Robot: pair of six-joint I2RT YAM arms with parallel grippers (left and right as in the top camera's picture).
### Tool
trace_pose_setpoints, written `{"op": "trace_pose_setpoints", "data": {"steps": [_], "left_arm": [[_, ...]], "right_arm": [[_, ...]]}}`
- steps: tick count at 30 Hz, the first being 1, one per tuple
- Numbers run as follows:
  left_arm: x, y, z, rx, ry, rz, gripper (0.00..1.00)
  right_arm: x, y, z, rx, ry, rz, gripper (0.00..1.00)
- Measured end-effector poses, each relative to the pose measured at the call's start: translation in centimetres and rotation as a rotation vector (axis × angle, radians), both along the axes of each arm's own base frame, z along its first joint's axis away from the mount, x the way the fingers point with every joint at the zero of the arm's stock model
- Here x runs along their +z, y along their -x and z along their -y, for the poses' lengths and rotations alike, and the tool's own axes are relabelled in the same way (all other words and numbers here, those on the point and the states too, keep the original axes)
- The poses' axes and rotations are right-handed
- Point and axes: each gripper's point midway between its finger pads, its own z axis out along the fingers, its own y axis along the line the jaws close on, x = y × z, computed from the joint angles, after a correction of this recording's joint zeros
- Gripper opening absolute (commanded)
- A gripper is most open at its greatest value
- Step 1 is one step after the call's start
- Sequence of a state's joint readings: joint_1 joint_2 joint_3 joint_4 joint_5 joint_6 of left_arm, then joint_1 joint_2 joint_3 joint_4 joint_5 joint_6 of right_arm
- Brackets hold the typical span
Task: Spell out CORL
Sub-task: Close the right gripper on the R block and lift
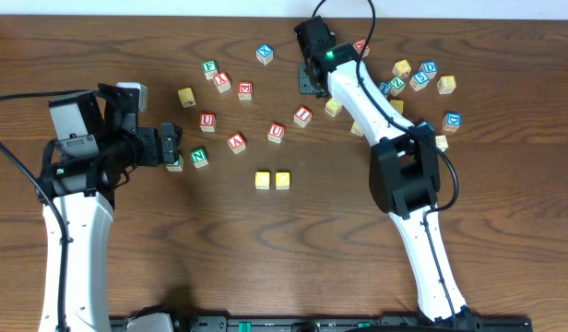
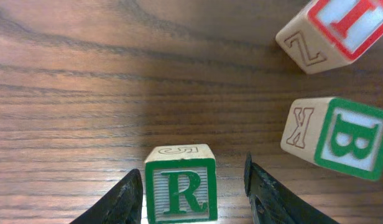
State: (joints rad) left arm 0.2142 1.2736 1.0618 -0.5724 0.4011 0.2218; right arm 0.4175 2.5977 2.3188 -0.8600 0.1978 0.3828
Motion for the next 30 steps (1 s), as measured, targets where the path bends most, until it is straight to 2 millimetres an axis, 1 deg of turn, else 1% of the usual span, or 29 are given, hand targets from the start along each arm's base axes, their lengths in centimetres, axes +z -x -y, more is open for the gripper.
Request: {"op": "trace_pose_setpoints", "data": {"steps": [3, 8, 12, 13, 14, 18, 30], "left_arm": [[0.0, 0.0, -0.01, 0.0, 0.0, 0.0, 0.99], [0.0, 0.0, -0.01, 0.0, 0.0, 0.0, 0.99], [0.0, 0.0, -0.01, 0.0, 0.0, 0.0, 0.99], [0.0, 0.0, -0.02, 0.001, 0.0, 0.0, 0.99], [0.0, 0.0, -0.01, 0.0, 0.0, 0.0, 0.99], [0.0, 0.0, -0.01, 0.0, 0.0, 0.0, 0.99], [0.0, 0.0, -0.01, 0.0, 0.0, 0.0, 0.99]], "right_arm": [[-0.42, 0.07, 0.04, 0.0, 0.002, -0.003, 0.48], [-0.21, -0.4, -0.17, -0.001, -0.008, 0.019, 0.47], [-0.1, -0.62, -0.27, -0.003, -0.014, 0.028, 0.37], [-0.09, -0.62, -0.27, -0.005, -0.015, 0.028, 0.32], [-0.1, -0.62, -0.27, -0.006, -0.016, 0.028, 0.25], [-0.1, -0.61, -0.3, -0.011, -0.02, 0.028, 0.19], [-0.16, -0.47, -0.26, -0.003, -0.015, 0.021, 0.19]]}}
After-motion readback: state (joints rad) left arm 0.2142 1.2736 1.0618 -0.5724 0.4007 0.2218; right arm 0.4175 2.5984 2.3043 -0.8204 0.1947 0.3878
